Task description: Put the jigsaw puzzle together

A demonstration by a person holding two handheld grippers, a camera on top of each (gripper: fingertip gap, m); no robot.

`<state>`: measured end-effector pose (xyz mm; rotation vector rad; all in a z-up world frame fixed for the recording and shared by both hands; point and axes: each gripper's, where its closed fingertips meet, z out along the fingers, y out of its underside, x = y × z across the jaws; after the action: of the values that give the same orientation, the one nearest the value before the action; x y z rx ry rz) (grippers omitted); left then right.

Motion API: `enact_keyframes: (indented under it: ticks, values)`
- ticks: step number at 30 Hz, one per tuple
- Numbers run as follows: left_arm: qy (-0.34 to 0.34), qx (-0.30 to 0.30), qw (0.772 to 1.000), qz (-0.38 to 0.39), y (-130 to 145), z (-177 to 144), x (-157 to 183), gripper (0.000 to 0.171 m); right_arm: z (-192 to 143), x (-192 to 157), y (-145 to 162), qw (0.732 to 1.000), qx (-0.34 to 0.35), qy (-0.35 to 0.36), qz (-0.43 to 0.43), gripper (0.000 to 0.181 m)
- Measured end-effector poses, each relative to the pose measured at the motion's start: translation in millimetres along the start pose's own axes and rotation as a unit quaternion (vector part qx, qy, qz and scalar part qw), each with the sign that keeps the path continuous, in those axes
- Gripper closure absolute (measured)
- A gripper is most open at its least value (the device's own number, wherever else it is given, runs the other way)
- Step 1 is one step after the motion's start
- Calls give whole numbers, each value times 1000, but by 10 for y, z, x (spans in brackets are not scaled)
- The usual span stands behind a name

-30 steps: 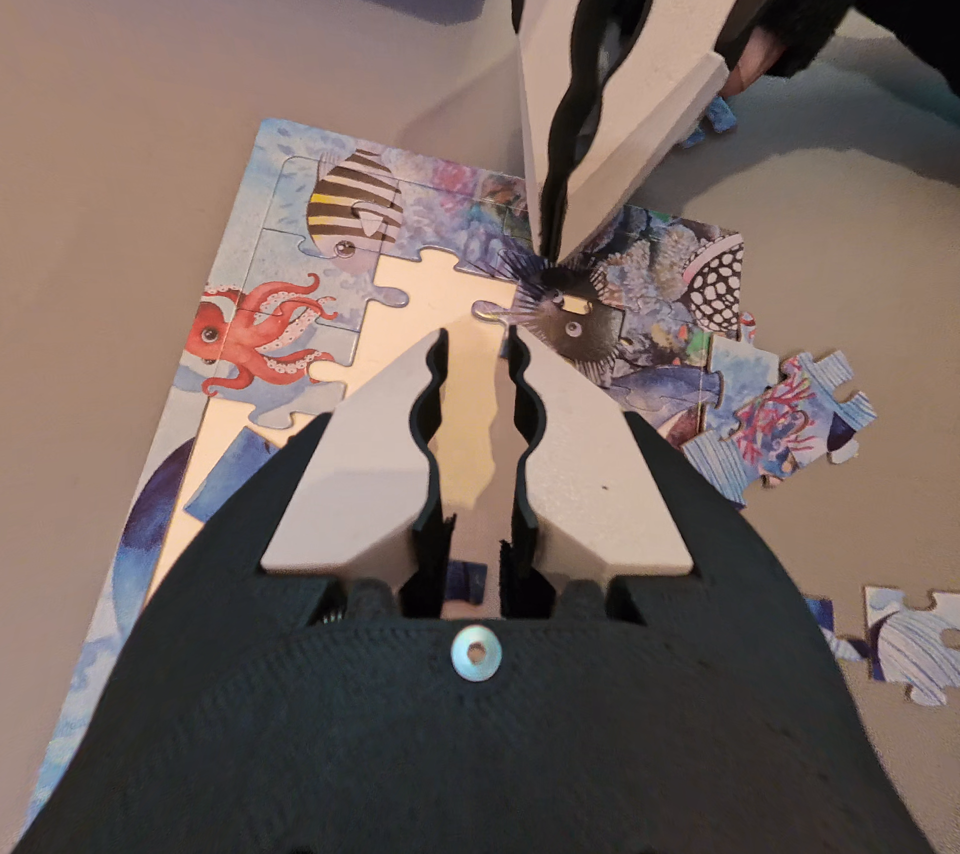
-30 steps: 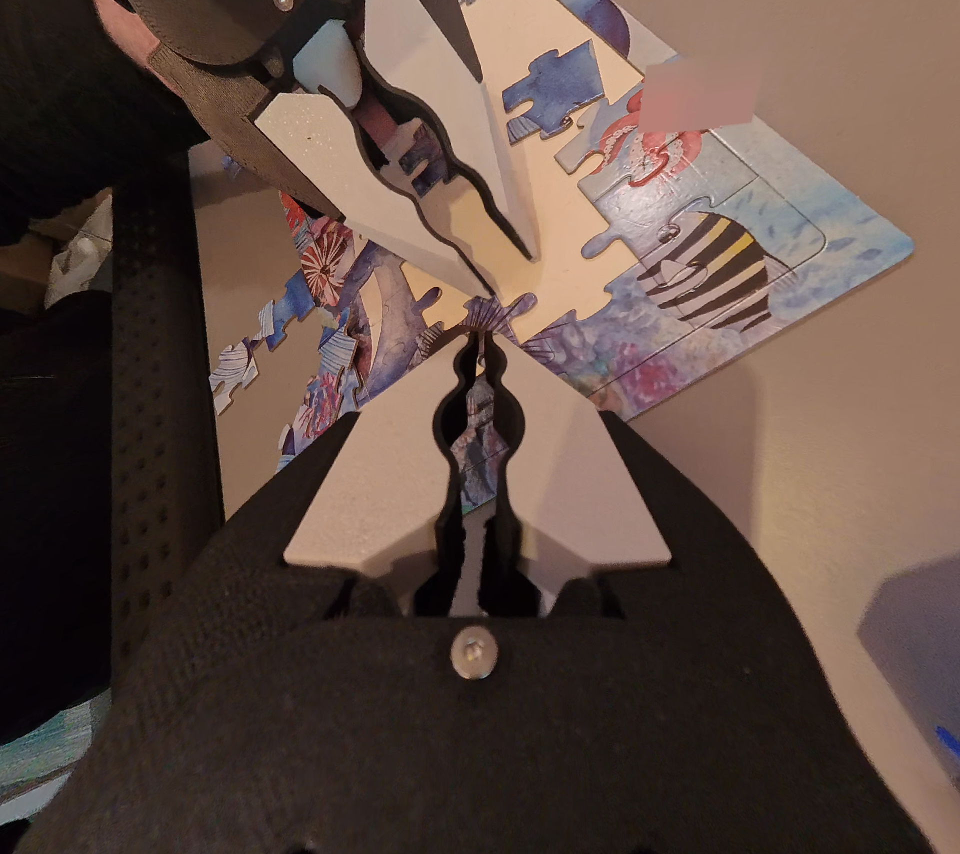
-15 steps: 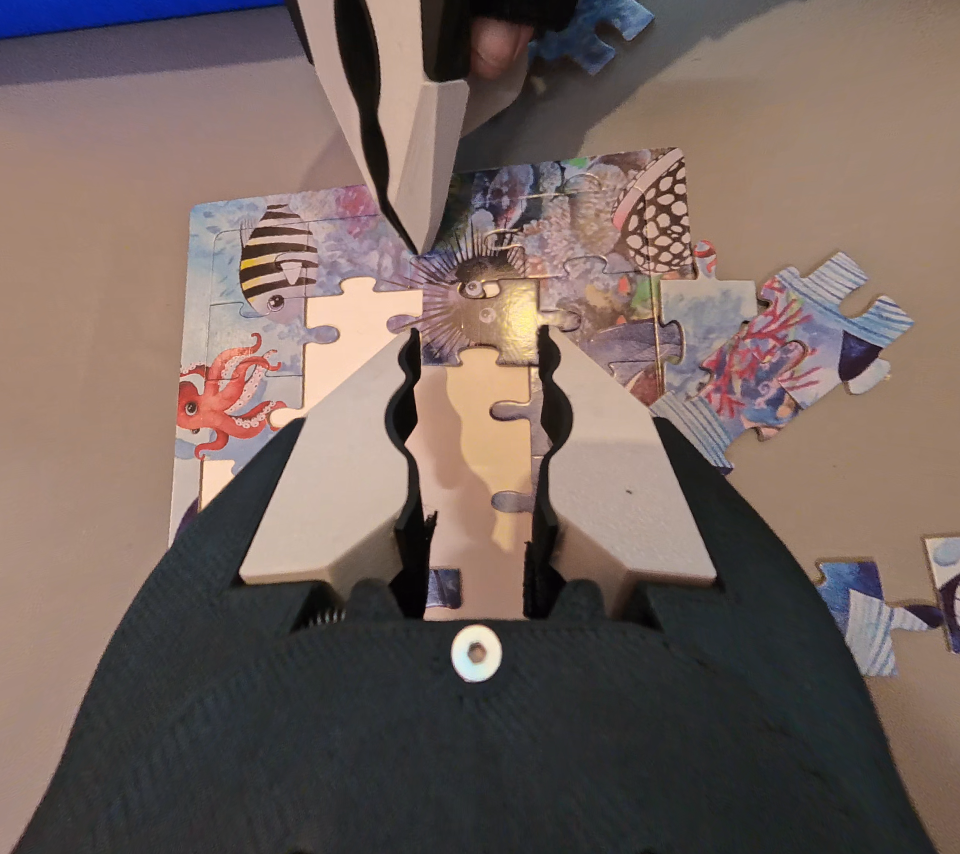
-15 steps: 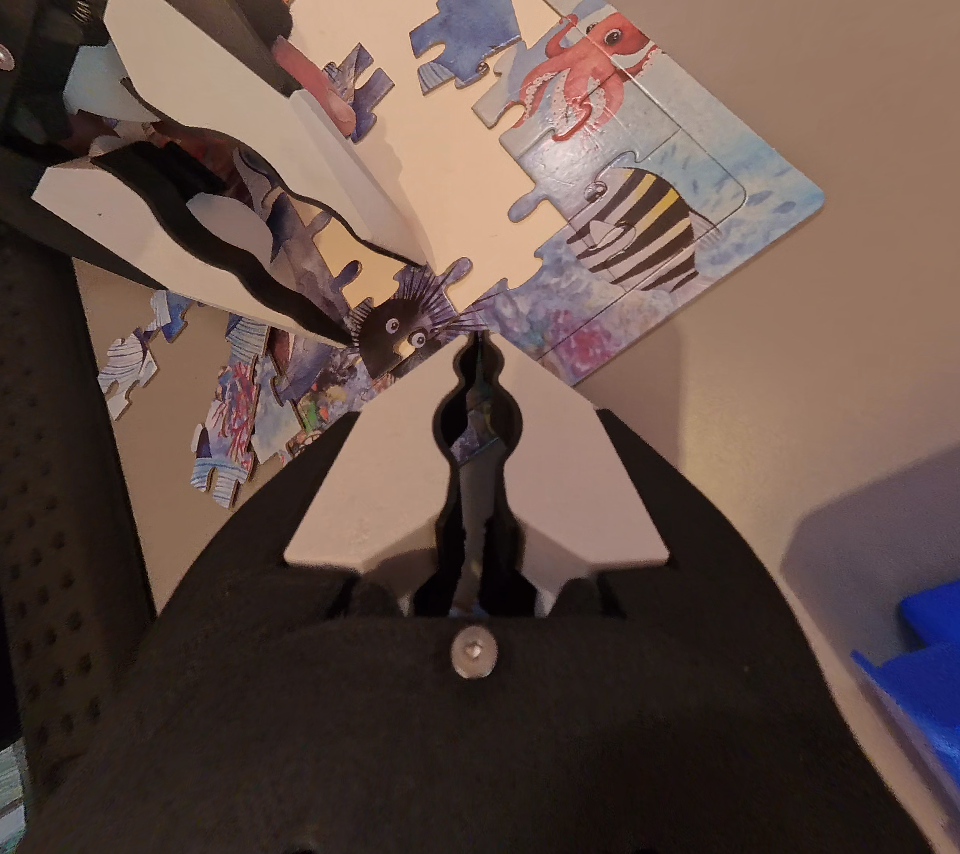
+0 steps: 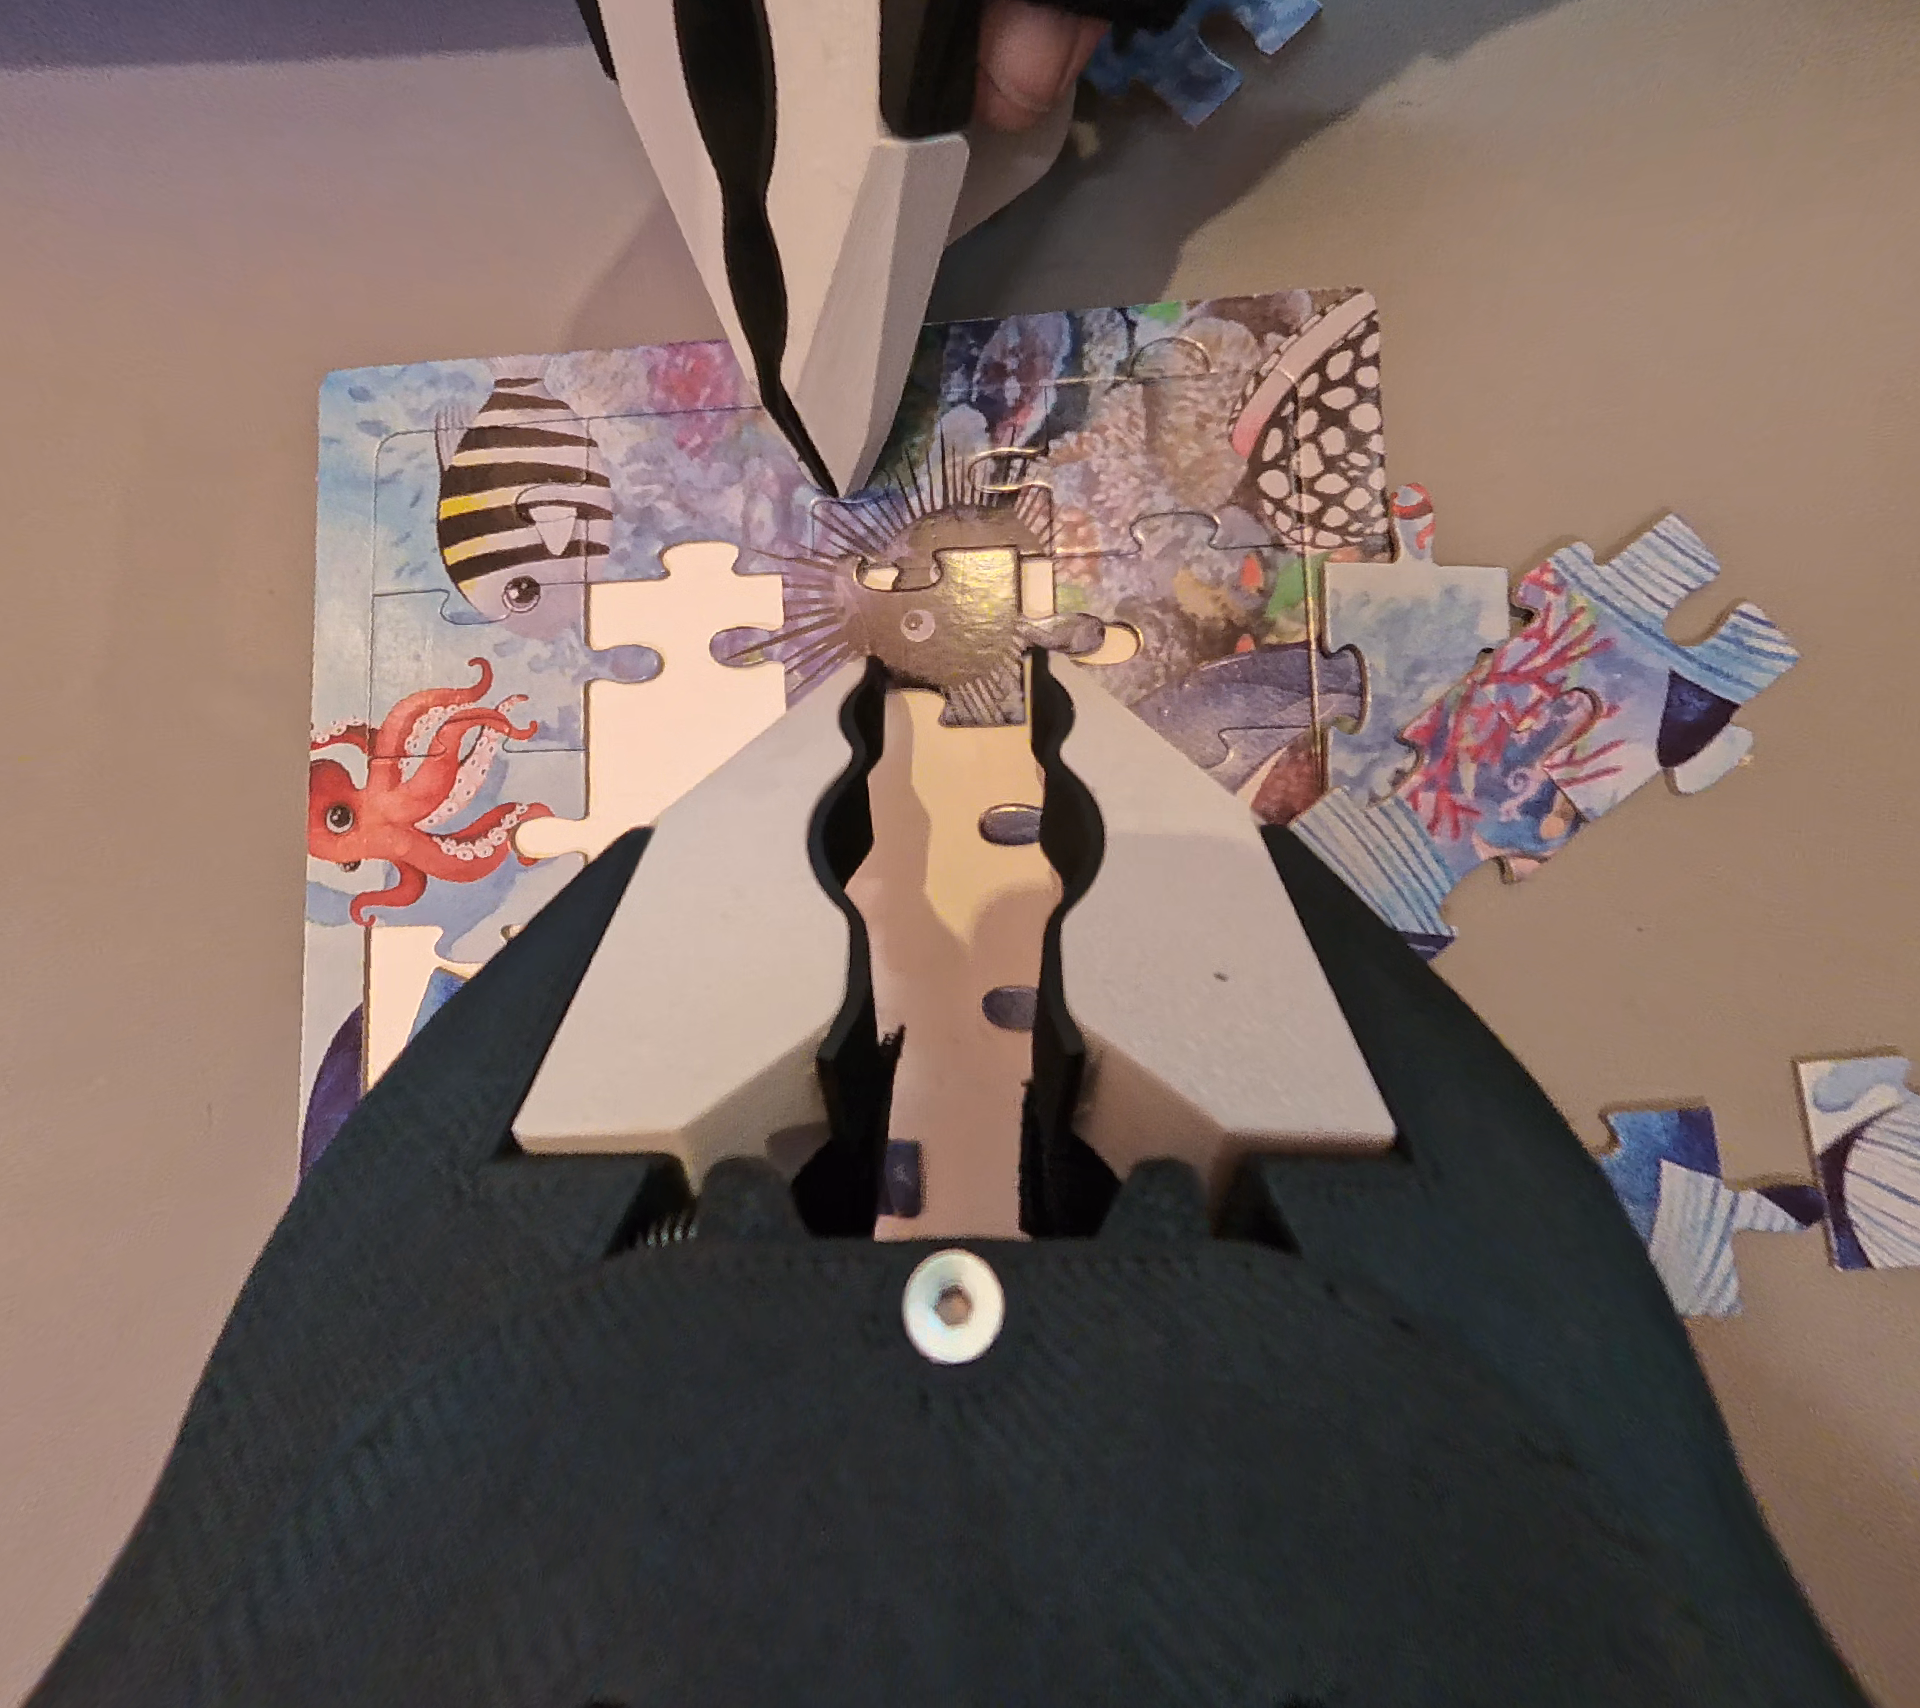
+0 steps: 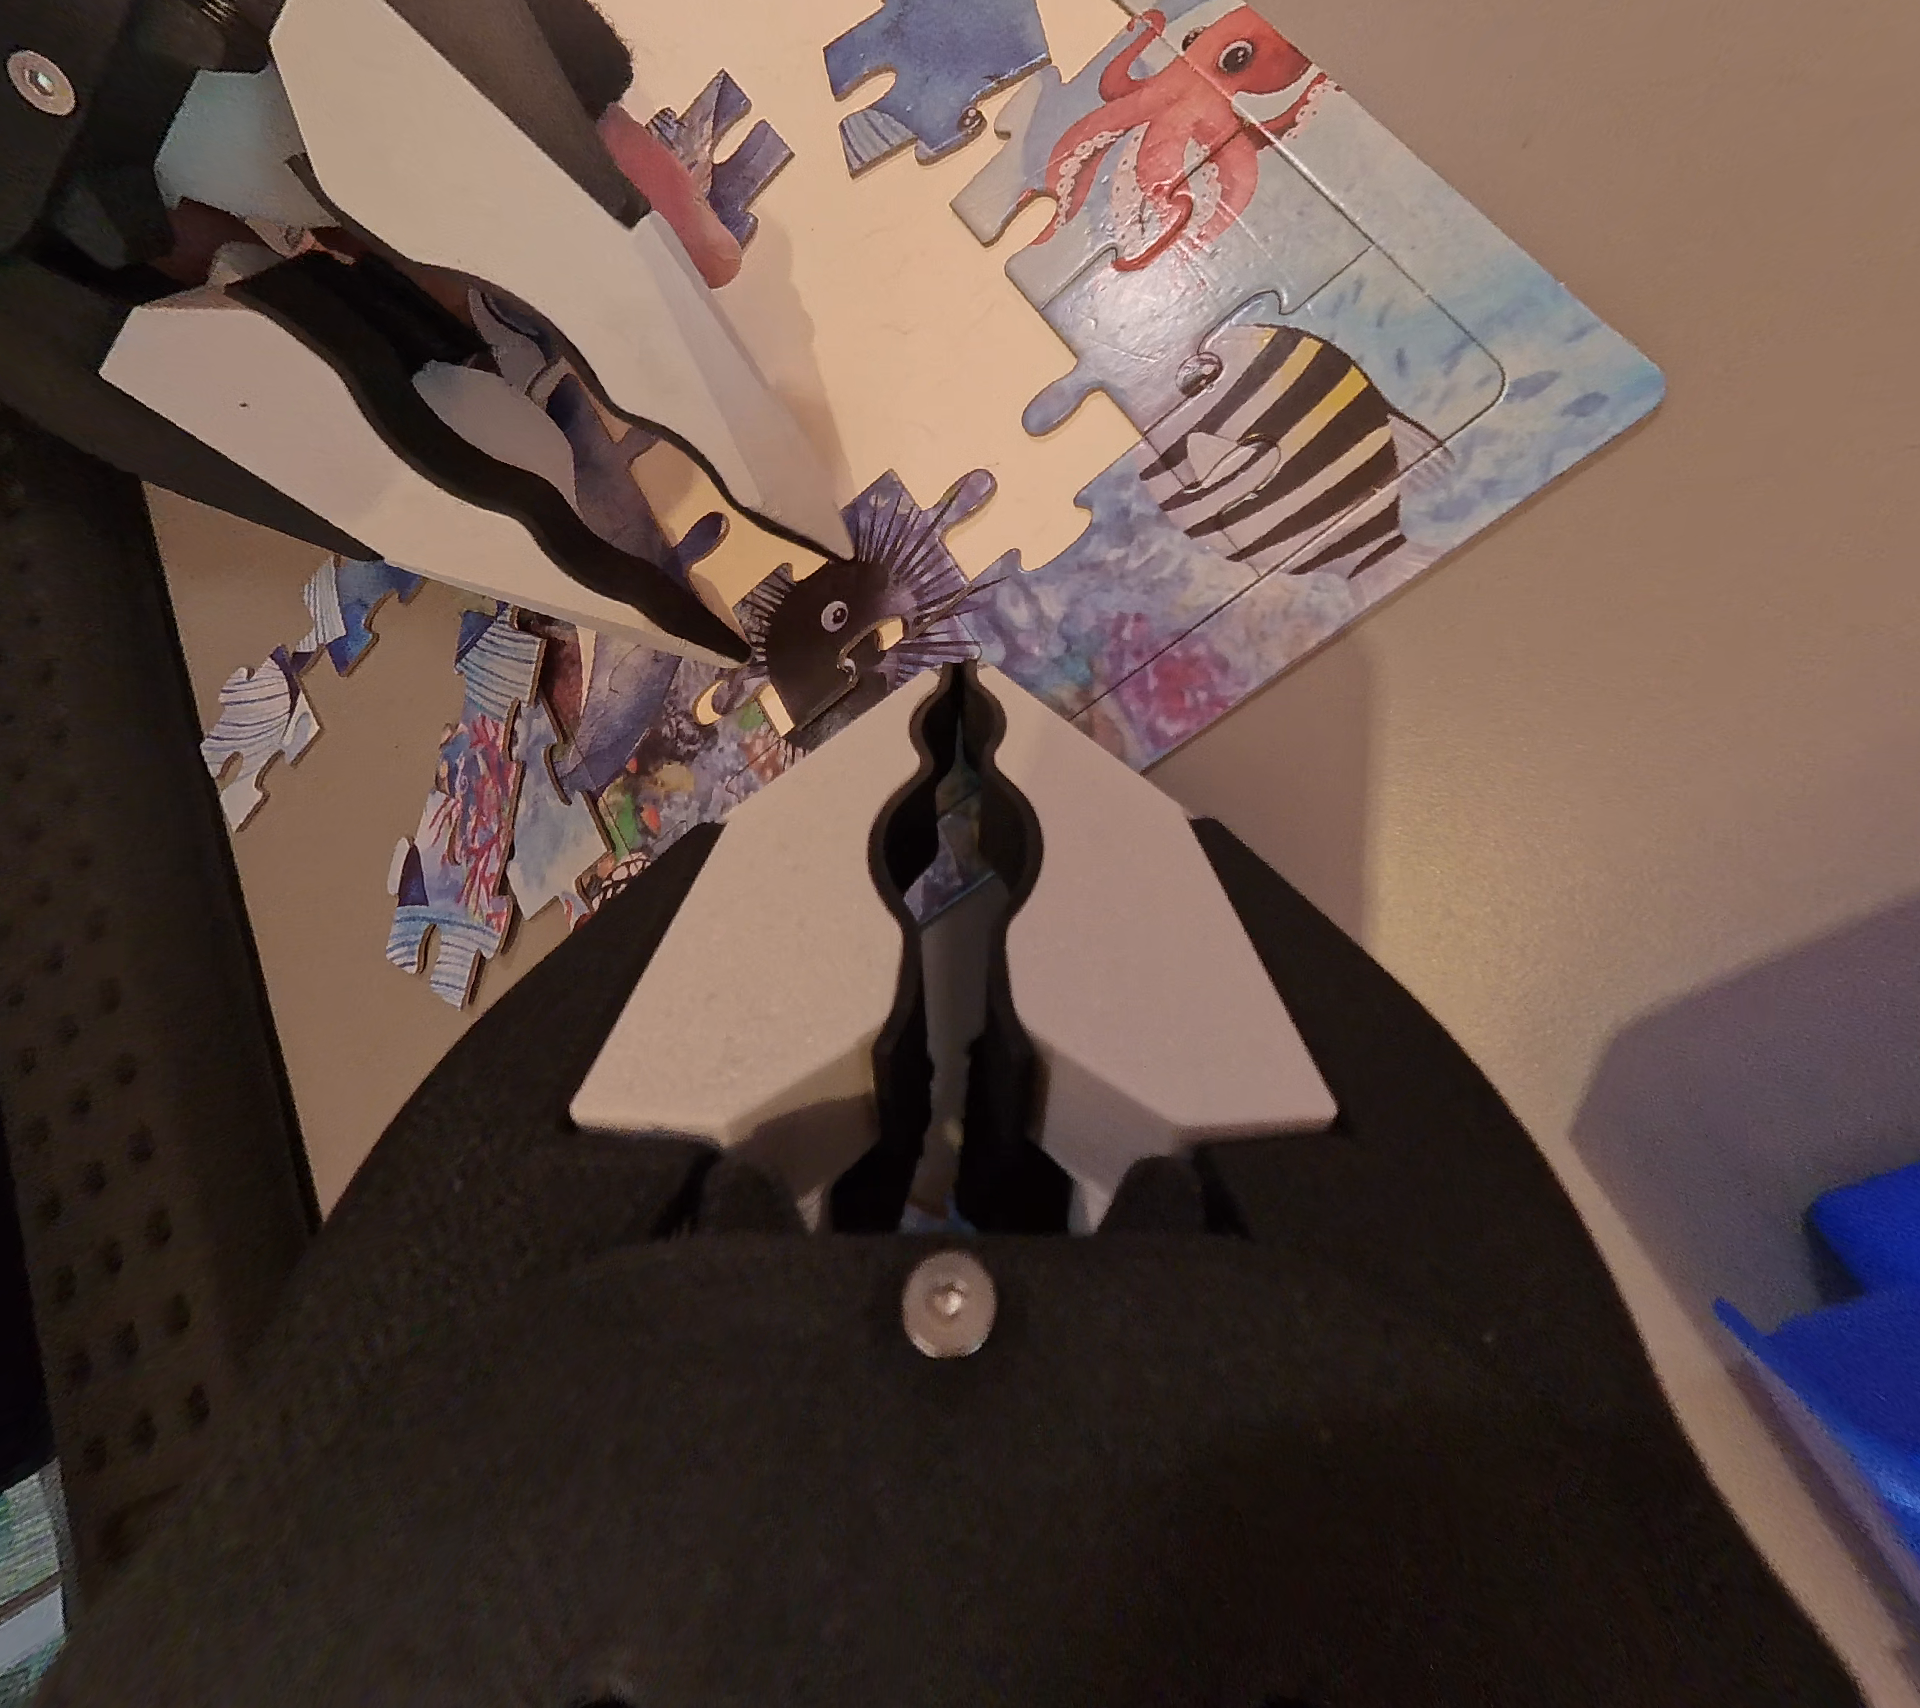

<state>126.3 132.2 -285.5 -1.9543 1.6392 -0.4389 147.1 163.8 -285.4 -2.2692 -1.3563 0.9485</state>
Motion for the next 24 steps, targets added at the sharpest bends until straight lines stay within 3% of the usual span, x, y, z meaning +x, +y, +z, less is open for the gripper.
enact_keyframes:
  ticks: [5, 9, 13, 24]
  values:
    - [8, 20, 1000, -8, -143, -77, -71, 135, 1, -2, -3, 1000, 0, -2, 0, 181]
    - [25, 4, 999, -21, -132, 11, -149, 123, 1, -2, -7, 1000, 0, -2, 0, 181]
    - [65, -7, 997, -40, -95, 85, -77, 124, 1, -4, -7, 1000, 0, -4, 0, 181]
    - [43, -18, 998, -34, -72, 79, -57, 126, 9, -18, -8, 1000, -3, -7, -1, 181]
